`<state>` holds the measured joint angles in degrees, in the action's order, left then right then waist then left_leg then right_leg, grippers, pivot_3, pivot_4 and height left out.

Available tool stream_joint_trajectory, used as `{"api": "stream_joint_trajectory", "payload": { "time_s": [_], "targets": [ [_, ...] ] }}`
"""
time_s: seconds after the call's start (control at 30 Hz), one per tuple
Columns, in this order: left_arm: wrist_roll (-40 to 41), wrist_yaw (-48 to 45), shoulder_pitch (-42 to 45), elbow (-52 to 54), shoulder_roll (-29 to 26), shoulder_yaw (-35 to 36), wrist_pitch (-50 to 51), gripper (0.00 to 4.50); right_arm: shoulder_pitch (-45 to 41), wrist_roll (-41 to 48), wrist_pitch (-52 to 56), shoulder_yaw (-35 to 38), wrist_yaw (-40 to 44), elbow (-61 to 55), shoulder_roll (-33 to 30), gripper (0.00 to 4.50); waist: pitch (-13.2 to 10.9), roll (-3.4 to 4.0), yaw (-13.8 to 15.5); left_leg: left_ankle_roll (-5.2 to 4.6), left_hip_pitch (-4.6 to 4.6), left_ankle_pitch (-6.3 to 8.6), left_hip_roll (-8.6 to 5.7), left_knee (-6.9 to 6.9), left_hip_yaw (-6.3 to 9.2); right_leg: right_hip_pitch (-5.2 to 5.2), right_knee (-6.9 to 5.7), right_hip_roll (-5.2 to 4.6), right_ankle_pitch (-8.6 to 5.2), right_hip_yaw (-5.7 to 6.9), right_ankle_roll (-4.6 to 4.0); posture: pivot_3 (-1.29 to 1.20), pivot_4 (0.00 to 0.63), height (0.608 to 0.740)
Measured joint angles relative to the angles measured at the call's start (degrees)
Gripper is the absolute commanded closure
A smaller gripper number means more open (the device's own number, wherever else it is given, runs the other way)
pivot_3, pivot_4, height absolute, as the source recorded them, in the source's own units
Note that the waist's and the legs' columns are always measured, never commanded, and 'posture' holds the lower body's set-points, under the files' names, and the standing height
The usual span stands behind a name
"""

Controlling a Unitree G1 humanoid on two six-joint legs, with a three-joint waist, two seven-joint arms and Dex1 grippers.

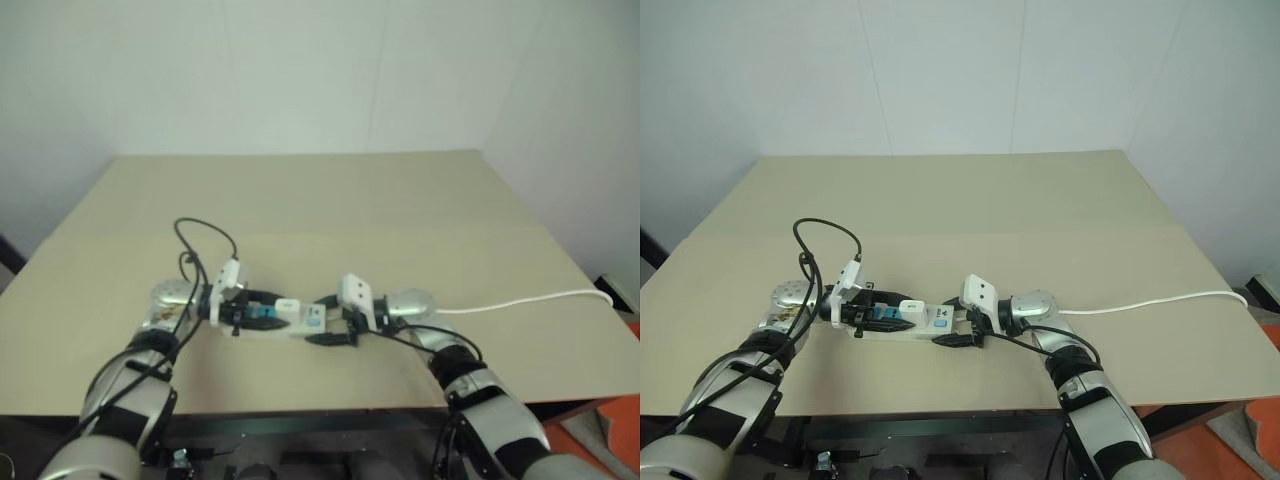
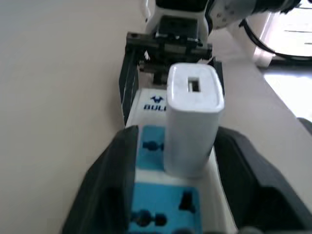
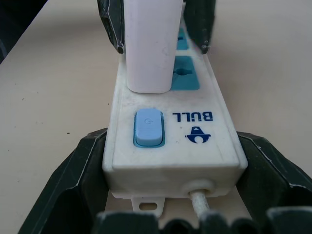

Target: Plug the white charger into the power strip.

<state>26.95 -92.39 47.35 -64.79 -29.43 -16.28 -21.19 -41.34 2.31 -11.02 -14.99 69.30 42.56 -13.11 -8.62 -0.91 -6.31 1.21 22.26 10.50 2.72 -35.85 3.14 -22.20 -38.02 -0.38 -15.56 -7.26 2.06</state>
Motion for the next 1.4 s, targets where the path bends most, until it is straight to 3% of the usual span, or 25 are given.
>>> {"api": "stream_joint_trajectory", "payload": {
  "time_s": [0.1,0.5,0.6,0.87,1.17,1.4],
  "targets": [
    [-0.1,0.0,-0.1,0.6,-0.2,0.2,0.2,0.01,0.0,0.0,0.0,0.0,0.2,-0.1,0.0,1.03,0.0,-0.01,-0.1,0.0,0.03,0.0,0.0,0.0,0.0,0.0,0.04,-0.01,-0.01,0.0,0.01,0.0,0.15,0.74],
    [6.0,0.0,-1.3,10.8,-8.2,-5.3,3.1,0.01,-0.5,0.1,-1.0,0.1,0.5,-0.3,0.1,1.03,-0.7,-0.45,-0.4,0.01,0.15,0.0,0.02,0.02,0.01,-0.12,0.07,-0.02,-0.01,0.02,0.01,0.0,0.15,0.74],
    [9.5,0.1,-3.2,15.5,-12.7,-5.4,4.3,0.0,-0.5,0.0,-0.9,0.0,0.7,-0.3,-0.3,0.06,-0.8,-0.45,-0.6,0.0,0.19,0.0,0.04,0.06,0.01,-0.17,0.07,-0.02,-0.01,0.02,0.0,0.0,0.15,0.74],
    [14.8,0.0,-13.1,25.4,-22.1,-2.7,5.5,0.0,5.0,3.1,2.7,2.0,2.5,-11.6,-8.0,0.02,-1.0,-0.41,1.0,0.0,1.12,0.0,0.04,0.03,0.02,-1.05,0.06,-0.1,-0.01,0.14,-0.02,0.0,0.15,0.74],
    [14.9,0.0,-21.5,30.5,-32.8,7.5,6.2,0.0,19.1,14.7,15.4,11.9,8.0,-39.9,-28.8,0.02,-1.3,-0.37,2.5,0.0,1.13,0.02,0.09,0.15,-0.09,-1.06,0.3,-0.15,-0.08,0.17,-0.06,0.0,0.15,0.74],
    [14.5,0.0,-23.9,33.1,-33.9,11.7,7.4,0.0,28.1,19.2,18.2,20.2,7.2,-48.4,-36.2,0.02,-1.3,-0.38,2.7,0.01,1.05,0.02,0.09,0.13,-0.17,-1.03,0.29,-0.17,-0.09,0.14,-0.07,0.0,0.15,0.74]
  ]
}}
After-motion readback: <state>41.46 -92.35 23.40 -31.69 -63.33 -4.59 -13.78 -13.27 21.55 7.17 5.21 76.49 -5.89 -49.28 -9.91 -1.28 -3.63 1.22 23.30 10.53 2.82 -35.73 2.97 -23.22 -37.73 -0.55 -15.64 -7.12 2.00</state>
